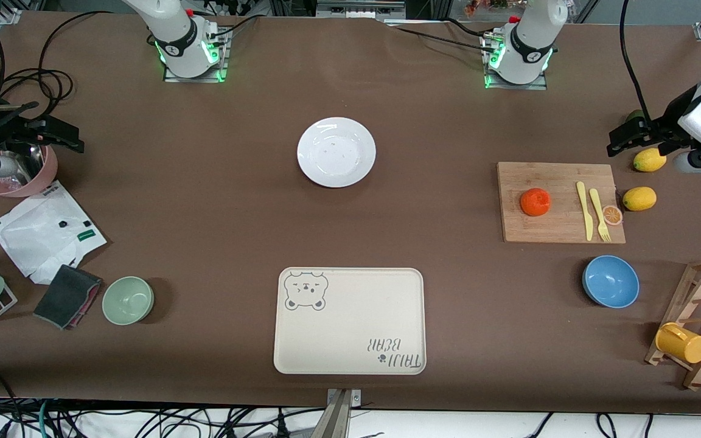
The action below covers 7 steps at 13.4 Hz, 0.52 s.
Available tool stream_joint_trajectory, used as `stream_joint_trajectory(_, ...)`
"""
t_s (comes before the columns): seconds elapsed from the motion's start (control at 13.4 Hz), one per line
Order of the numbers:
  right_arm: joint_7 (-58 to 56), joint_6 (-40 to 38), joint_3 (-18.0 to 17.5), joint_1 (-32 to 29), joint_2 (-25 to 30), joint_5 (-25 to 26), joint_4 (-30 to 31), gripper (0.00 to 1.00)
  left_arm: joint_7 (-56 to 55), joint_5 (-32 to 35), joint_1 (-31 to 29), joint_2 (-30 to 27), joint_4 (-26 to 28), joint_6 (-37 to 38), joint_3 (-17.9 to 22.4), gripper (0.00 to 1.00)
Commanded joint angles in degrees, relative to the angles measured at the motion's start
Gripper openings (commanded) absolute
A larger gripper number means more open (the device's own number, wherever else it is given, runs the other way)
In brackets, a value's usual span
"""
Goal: Place orange and plate with both arms
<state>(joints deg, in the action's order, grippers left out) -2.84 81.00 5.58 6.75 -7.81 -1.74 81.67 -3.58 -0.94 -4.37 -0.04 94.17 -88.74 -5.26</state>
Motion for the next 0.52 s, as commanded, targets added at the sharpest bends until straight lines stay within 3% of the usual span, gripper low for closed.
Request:
stream_joint_trajectory(0.0,-0.77,0.03,-0.13,-0.42,-0.01,0.07,-0.28,1.00,0.50,-0.64,-0.21,-0.31,-0.83,1.11,-0.19,1.00)
stream_joint_trajectory(0.45,-0.85,0.03,-0.13,-0.42,0.17,0.25,0.07,1.00,0.50,-0.55,-0.21,-0.31,-0.83,1.11,-0.19,1.00)
